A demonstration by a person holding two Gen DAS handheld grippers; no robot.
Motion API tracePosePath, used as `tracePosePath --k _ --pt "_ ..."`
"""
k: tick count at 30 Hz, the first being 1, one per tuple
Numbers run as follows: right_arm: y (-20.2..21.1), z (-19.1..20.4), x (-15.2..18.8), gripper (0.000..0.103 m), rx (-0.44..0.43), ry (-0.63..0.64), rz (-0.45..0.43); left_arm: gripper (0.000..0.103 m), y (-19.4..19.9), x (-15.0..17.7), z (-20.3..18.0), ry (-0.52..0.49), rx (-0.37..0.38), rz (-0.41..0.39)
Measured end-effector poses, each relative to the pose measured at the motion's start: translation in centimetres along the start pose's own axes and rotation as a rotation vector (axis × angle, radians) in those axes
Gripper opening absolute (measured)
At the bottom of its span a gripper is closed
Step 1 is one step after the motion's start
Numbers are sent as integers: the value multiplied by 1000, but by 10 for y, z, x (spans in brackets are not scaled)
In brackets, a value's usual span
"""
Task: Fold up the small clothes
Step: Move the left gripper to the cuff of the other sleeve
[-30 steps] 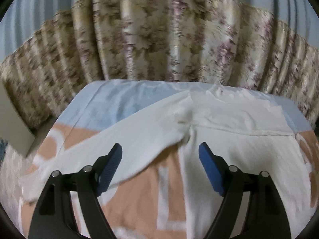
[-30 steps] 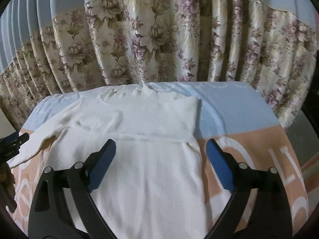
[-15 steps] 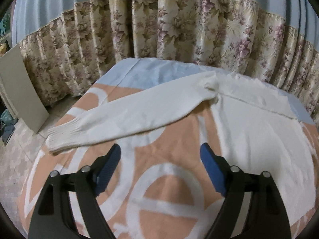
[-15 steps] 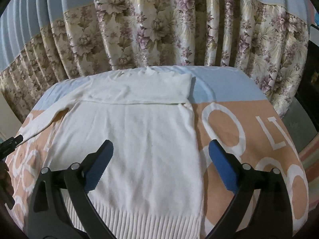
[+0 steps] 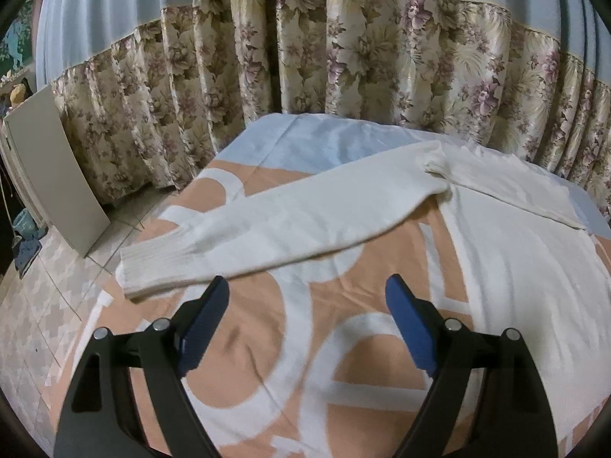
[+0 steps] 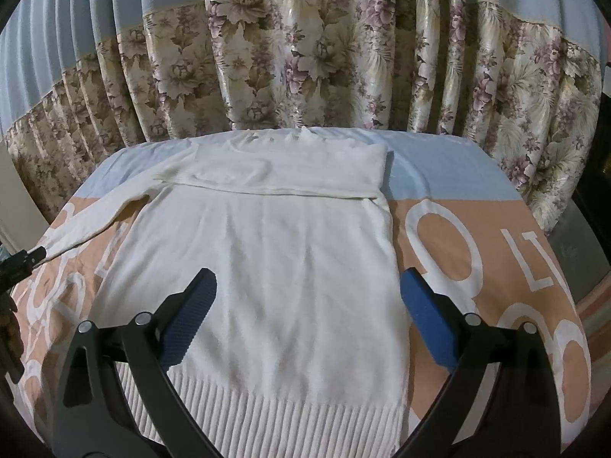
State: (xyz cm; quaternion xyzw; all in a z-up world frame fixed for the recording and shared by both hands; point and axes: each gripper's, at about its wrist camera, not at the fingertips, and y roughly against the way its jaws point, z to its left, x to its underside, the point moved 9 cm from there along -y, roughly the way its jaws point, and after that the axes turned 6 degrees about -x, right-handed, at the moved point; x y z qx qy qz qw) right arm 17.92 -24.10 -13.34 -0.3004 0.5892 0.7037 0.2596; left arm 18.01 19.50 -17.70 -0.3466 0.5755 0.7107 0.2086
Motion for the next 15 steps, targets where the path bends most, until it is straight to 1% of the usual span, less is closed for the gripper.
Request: tracePosePath --k 6,13,15 --pt "1 0 0 97 2 0 2 84 -21 -7 29 -33 -25 -2" --pt "1 3 1 98 6 1 4 84 -49 -15 99 -24 -79 7" --pt "4 3 1 98 22 -7 -12 84 -57 -13 113 -22 -72 20"
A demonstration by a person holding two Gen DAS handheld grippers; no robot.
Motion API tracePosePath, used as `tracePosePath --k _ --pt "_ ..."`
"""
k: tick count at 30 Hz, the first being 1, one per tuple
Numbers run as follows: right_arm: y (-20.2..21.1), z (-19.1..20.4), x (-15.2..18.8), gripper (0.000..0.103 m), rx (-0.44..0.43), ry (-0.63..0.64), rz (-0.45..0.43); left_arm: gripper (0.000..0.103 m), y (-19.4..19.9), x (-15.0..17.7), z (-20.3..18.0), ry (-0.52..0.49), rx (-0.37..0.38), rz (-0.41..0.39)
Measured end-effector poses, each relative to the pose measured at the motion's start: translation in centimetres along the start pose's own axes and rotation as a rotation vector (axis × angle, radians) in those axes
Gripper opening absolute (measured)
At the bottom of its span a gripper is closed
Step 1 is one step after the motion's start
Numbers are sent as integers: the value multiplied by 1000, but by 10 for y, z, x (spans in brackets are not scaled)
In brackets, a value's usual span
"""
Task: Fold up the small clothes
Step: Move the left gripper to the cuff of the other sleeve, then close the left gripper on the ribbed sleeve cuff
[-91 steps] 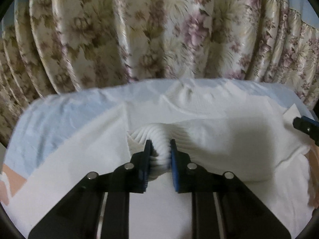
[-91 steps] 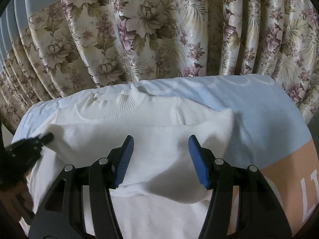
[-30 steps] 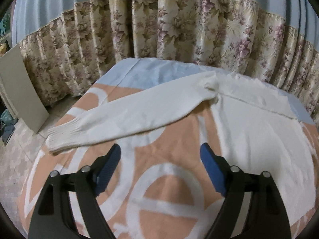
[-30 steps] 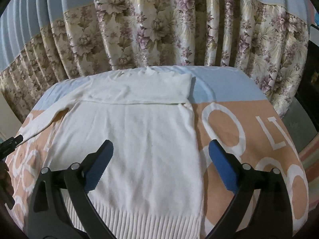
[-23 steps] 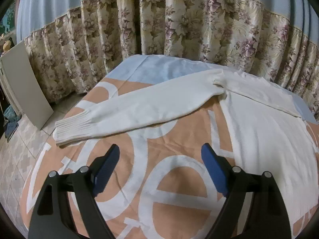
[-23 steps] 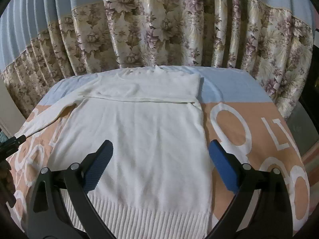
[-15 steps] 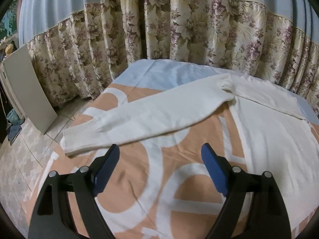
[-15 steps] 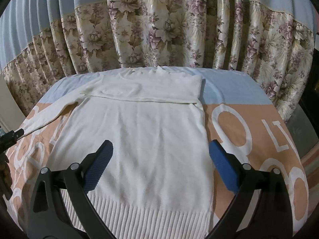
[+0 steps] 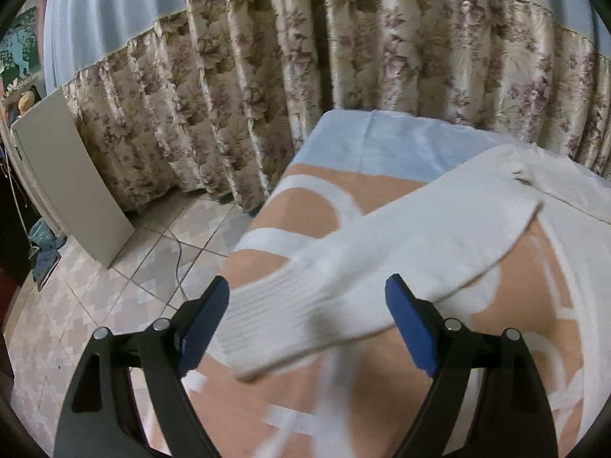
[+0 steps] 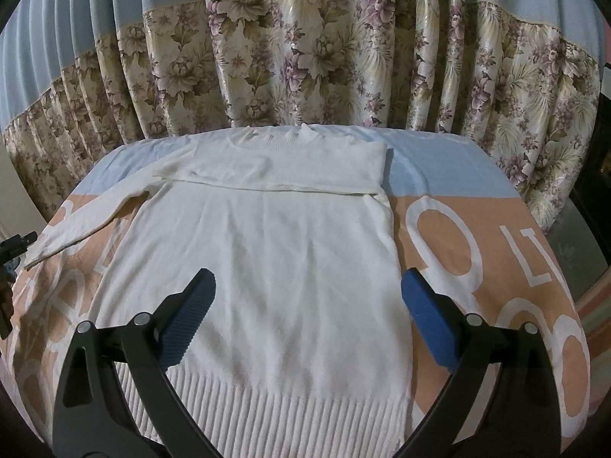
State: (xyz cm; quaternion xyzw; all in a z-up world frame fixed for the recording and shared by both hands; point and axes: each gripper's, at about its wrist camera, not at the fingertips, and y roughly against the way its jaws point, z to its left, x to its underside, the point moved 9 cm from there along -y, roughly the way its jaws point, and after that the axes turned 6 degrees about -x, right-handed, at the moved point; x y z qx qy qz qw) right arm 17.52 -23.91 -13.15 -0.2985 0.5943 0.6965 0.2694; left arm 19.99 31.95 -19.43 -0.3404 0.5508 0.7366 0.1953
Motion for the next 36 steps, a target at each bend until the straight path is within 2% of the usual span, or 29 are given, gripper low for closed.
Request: tracePosePath --k 6,13,15,19,21,26,31,36 --pt "11 13 8 98 83 -37 -71 82 -23 10 24 13 66 43" --pt "8 27 12 98 97 -20 -68 64 -41 23 18 -2 87 97" --pt "8 27 13 99 95 -19 -63 56 -43 22 16 -9 79 98" --pt "7 25 14 99 99 -32 -58 18 -41 19 11 13 78 103" --pt "7 24 14 100 97 -33 -57 12 -36 17 7 24 75 96" --pt "6 23 14 100 93 -33 -57 8 -20 6 -10 10 67 67" --pt "4 22 14 100 88 -41 -54 7 -8 -11 -27 44 84 56" --pt "0 14 15 100 82 -62 -47 7 9 -32 -67 47 151 41"
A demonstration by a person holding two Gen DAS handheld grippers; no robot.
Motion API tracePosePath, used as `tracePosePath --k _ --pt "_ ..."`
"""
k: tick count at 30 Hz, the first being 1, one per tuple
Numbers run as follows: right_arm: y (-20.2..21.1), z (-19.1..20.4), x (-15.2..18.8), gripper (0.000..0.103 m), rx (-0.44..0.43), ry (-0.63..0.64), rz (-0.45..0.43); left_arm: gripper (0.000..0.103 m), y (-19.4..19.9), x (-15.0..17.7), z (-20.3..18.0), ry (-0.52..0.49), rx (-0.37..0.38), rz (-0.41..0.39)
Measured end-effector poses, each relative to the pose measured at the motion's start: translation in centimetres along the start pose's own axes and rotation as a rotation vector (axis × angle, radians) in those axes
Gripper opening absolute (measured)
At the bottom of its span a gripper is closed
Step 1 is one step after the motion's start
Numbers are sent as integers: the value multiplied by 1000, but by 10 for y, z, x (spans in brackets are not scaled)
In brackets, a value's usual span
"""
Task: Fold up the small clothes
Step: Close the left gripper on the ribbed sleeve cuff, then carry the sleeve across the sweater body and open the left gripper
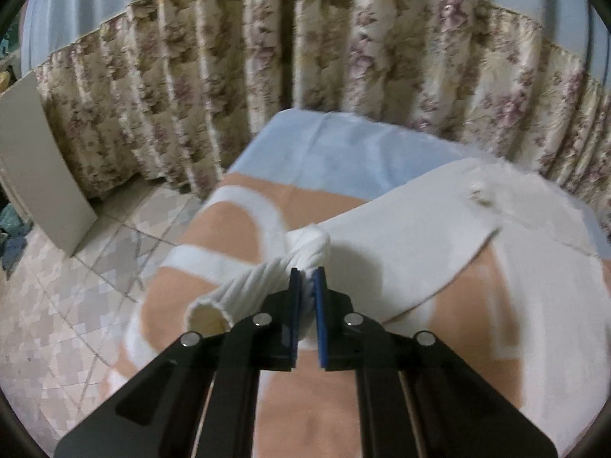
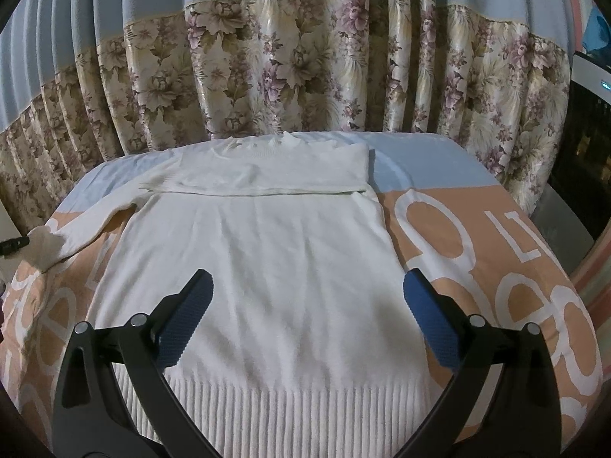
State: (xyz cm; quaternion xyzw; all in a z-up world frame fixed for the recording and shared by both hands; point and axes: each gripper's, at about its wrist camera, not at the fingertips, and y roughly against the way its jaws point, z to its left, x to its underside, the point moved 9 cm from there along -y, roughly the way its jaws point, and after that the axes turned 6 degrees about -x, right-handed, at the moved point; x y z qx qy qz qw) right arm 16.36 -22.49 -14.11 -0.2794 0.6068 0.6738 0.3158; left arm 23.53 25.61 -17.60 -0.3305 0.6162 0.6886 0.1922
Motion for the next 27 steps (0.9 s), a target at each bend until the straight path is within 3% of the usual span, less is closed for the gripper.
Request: tracePosePath --k 6,16,23,27 --pt "-3 -15 0 100 7 -21 1 7 6 -27 -82 -22 86 -20" --pt "-9 -53 -4 100 37 -78 5 6 -9 -53 -259 -116 259 8" --pt "-21 -83 -11 100 65 -91 9 6 -24 -64 -358 -162 321 52" --pt "-31 -99 -19 100 89 -85 6 7 -29 -51 -391 -194 334 77"
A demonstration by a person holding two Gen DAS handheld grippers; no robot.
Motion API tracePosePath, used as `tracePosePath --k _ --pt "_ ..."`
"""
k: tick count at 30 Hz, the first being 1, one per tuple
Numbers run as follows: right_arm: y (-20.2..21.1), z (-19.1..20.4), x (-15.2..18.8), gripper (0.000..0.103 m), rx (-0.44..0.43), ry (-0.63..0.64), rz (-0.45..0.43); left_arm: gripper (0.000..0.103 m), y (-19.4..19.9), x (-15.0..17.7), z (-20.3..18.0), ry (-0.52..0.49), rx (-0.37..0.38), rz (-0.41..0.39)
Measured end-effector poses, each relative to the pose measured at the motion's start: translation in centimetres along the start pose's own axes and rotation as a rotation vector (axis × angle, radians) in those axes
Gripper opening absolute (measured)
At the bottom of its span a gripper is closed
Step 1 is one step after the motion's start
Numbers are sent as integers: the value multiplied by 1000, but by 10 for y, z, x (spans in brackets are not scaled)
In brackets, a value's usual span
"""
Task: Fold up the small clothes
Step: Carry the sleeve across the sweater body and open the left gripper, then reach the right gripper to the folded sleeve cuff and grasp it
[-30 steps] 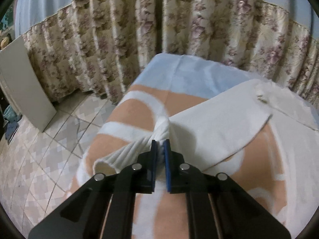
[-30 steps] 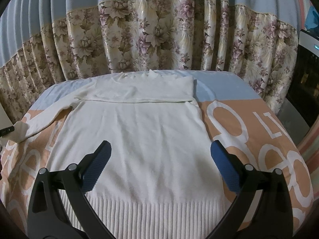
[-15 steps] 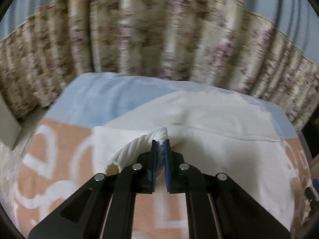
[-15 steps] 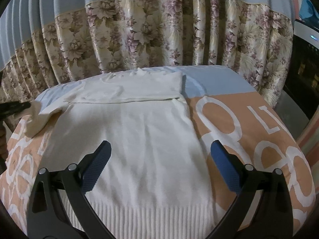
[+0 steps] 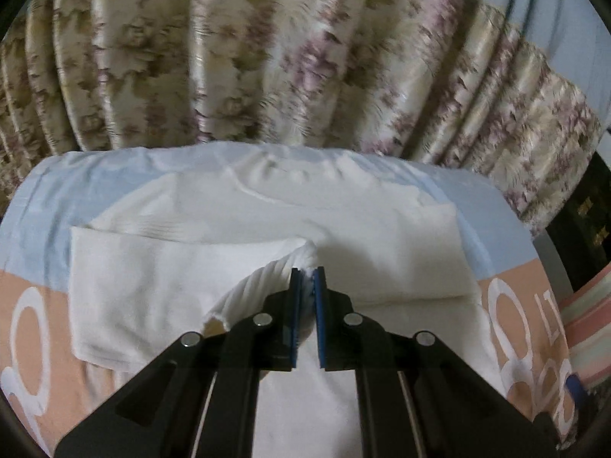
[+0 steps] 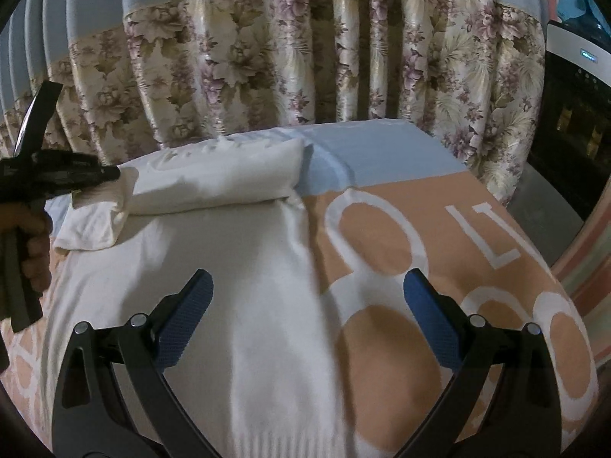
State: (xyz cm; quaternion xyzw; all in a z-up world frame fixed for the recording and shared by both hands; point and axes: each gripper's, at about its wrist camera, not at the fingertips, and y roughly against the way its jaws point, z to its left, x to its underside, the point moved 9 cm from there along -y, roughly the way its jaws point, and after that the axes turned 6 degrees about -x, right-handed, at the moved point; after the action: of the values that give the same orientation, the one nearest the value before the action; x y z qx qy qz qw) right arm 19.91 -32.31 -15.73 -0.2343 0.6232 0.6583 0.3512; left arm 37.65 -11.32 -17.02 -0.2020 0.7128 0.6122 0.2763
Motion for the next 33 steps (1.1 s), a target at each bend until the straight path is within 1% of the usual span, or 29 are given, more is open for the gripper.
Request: tracePosePath --k 3,4,5,6,7,8,11,15,17,20,23,25,27,29,33 --pt "-9 -7 -5 100 12 9 0 8 -8 11 -9 -15 7 16" --pt "-11 -9 -7 100 14 10 1 12 -11 16 -9 -3 17 25" --pt "-14 -10 -8 100 17 10 2 31 -10 20 -8 5 31 31" --pt "-15 -11 -9 100 17 9 2 47 -8 22 -7 12 38 26" --pt "-17 -10 -10 100 16 9 3 78 0 22 -3 21 25 -11" --pt "-18 -10 -11 100 16 11 3 85 7 21 2 28 11 -46" --pt "-26 -3 -13 100 8 22 9 85 20 20 11 30 18 -71" --pt "-39 18 -22 100 -25 52 13 85 38 19 48 36 -38 -117" --pt "-44 33 -28 100 -50 70 8 85 46 22 77 57 -77 -134" --pt "-53 59 -36 100 -98 101 7 85 46 35 118 106 -122 -117" --pt "-61 91 -42 100 -142 142 3 85 44 50 148 150 -152 -94" --pt "-65 111 -45 100 -159 165 0 85 43 60 161 168 -158 -83" --pt "-66 121 -45 100 -158 175 -4 85 43 67 168 176 -159 -78" --pt "-66 125 -43 100 -141 187 -7 85 41 73 172 183 -157 -71" --pt "-70 126 -35 100 -144 198 14 85 37 79 170 188 -139 -66"
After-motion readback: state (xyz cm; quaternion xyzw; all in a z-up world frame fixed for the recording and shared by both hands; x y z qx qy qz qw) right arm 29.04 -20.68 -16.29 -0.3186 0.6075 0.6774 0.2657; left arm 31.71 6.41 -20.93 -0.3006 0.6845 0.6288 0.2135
